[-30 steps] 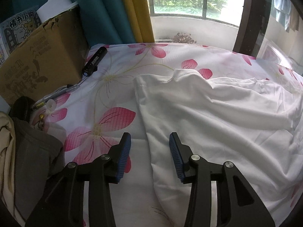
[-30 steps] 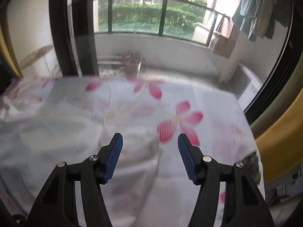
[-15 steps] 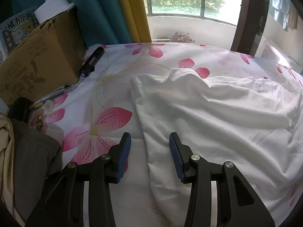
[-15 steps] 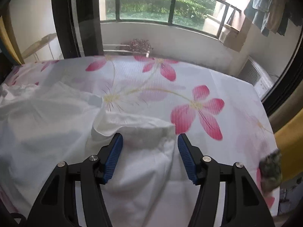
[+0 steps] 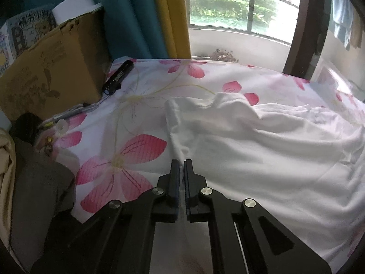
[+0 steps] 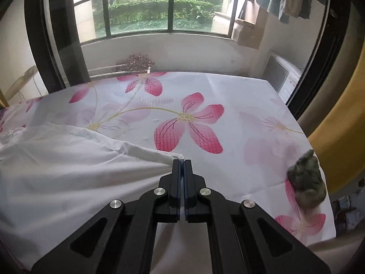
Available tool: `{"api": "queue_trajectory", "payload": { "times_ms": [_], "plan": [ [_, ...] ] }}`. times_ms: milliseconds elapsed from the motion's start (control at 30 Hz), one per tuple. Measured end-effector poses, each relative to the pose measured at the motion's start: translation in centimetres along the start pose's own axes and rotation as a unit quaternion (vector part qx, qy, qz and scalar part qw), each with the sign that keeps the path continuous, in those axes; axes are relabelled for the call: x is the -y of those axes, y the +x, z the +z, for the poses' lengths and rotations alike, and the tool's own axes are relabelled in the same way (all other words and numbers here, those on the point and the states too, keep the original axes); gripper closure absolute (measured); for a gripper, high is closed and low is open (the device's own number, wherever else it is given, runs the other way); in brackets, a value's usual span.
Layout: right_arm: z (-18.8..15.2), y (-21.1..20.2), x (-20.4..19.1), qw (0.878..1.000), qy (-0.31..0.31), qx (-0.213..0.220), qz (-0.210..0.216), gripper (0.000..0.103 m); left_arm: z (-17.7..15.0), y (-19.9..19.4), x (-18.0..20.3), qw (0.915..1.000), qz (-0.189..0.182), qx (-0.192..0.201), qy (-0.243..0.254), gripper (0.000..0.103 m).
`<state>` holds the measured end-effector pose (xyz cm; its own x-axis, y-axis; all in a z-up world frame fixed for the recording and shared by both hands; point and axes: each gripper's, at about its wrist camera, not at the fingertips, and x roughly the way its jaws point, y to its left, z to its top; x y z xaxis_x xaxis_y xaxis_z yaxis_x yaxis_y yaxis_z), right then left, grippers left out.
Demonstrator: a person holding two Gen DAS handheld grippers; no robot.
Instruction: Fold large clothes
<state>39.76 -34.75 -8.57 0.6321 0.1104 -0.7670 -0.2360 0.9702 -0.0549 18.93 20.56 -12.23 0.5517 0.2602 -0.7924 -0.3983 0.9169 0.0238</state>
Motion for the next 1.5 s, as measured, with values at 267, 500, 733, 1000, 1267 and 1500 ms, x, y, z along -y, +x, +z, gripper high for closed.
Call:
{"api": "queue_trajectory", "payload": {
  "times_ms": [267, 500, 733, 1000, 1267, 1500],
  "plan": [
    [-1.3, -3.6, -0.9, 0.999, -0.009, 0.031, 0.021, 0.034, -1.2, -2.9, -1.0, 0.9993, -0.014, 0.023, -0.026, 0.061],
    [-5.6, -5.7, -1.9, 0.999, 0.012, -0.007, 0.036, 0.034, -4.4, -3.7, -1.1, 0.9982, -0.045, -0.005, -0.038, 0.055],
    [-9.3, -6.9, -3.0, 0.996, 0.025, -0.034, 0.081, 0.037, -6.8, -4.8, 0.3, 0.9982, -0.060, -0.003, 0.005, 0.055],
    [-11.1, -7.1, -4.0, 0.996, 0.022, -0.030, 0.083, 0.098, -7.8, -6.1, 2.1, 0.9974, -0.053, 0.010, 0.048, 0.098],
    [-11.5, -10.1, -3.5, 0.997, 0.023, 0.001, 0.067, 0.099, -8.0, -9.1, 1.1, 0.9977, -0.054, 0.030, 0.029, 0.099],
    [-12.6, -11.9, -3.4, 0.998, 0.021, 0.011, 0.060, 0.099, -9.0, -11.1, 1.2, 0.9976, -0.054, 0.033, 0.027, 0.098]
  ]
}}
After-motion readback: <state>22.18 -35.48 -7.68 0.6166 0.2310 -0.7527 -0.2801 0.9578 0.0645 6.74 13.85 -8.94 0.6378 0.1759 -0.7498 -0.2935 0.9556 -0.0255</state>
